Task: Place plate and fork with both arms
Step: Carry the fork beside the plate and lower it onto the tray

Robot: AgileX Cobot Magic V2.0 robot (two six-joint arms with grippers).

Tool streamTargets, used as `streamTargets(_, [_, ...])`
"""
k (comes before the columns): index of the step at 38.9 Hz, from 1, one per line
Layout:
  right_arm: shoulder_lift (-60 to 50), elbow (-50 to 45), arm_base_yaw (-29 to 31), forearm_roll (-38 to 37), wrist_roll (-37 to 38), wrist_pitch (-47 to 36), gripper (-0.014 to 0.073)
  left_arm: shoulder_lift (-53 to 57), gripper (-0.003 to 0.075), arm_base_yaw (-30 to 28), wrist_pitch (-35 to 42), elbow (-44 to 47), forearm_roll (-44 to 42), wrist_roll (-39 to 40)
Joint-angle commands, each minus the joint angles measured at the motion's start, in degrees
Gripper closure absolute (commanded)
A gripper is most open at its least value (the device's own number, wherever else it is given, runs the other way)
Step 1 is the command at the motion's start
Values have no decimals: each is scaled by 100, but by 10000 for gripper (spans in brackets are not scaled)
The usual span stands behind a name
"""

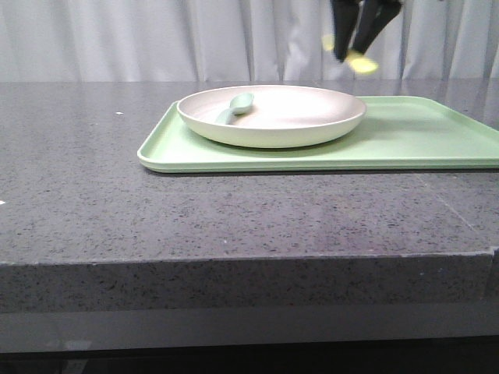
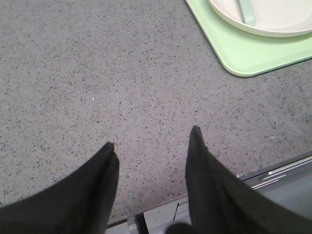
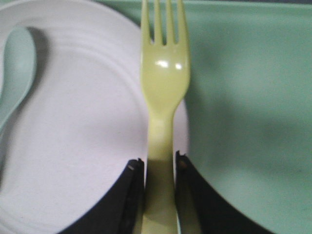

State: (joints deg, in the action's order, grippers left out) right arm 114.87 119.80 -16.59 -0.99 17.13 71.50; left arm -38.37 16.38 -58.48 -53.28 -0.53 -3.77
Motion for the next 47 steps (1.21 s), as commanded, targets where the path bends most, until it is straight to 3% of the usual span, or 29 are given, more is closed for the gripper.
streamTargets(1, [-507, 160, 268, -96, -197, 509, 433, -30, 407, -17, 389, -146, 53, 10])
streamTargets(20, [-524, -951, 1118, -39, -465, 470, 433, -30, 407, -17, 389, -146, 53, 10])
streamTargets(31, [-524, -1557, 1172, 99, -579, -2, 433, -30, 407, -17, 389, -146, 53, 10])
streamTargets(47, [-516, -1584, 1172, 495, -712, -298, 433, -30, 407, -17, 389, -146, 53, 10])
